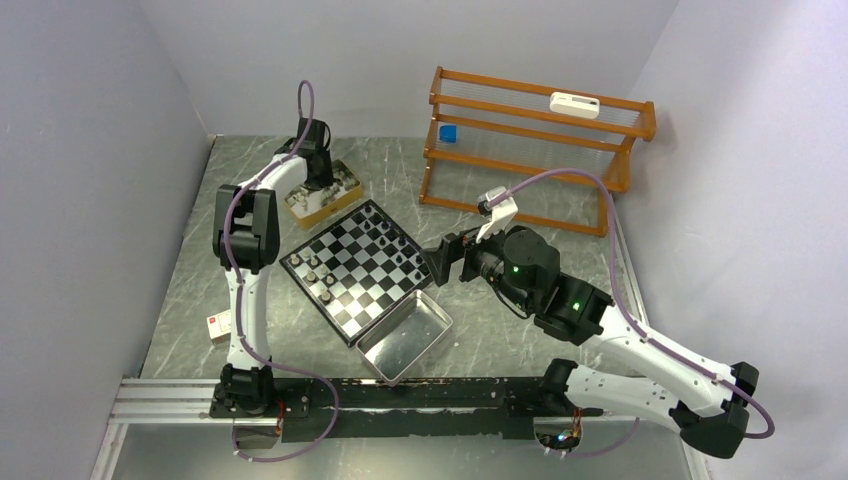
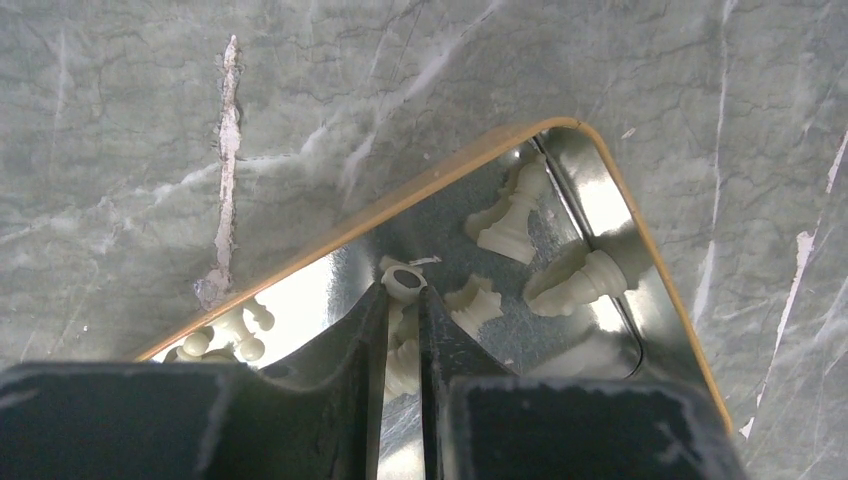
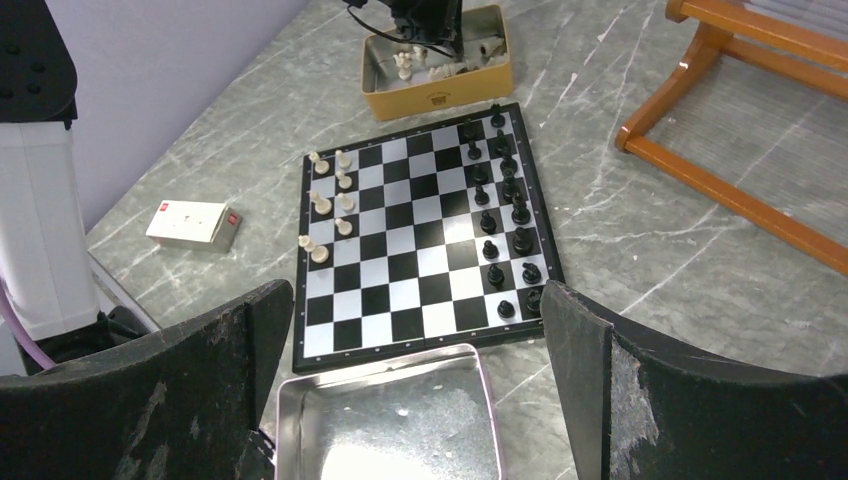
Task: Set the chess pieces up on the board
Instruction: Pick up the chess piece from the storage box.
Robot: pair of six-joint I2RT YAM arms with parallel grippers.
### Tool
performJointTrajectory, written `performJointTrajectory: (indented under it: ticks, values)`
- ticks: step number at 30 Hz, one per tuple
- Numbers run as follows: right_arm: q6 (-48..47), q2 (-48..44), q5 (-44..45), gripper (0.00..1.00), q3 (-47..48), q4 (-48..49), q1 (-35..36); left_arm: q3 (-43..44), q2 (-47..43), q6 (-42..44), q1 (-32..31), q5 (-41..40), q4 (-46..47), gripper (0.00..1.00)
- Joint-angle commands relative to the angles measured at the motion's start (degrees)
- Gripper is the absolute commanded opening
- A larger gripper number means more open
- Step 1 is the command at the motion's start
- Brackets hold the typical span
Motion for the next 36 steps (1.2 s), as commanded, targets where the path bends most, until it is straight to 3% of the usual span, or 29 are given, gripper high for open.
performJointTrajectory:
  ticks: [1,15,20,36]
  values:
    - [-0.2,-0.4,0.8,1.00,0.7,1.0,-0.1,1.9,0.6,0.3,0.3,1.5,-1.5,0.17]
    - [1.1,-1.8,0.3,1.00,-0.1,0.9,-0.1,2.4,-2.2,-0.2,0.3,3.3,-3.3,0.16]
    - [1.5,-2.3,0.3,1.00,0.0,0.6,-0.1,2.8,-0.6,0.2,0.3,1.6,-3.4,0.23]
    - [1.4,-2.3,0.3,1.00,0.1,1.0,-0.1,3.6,3.1,1.3,0.3,0.7,-3.2,0.25]
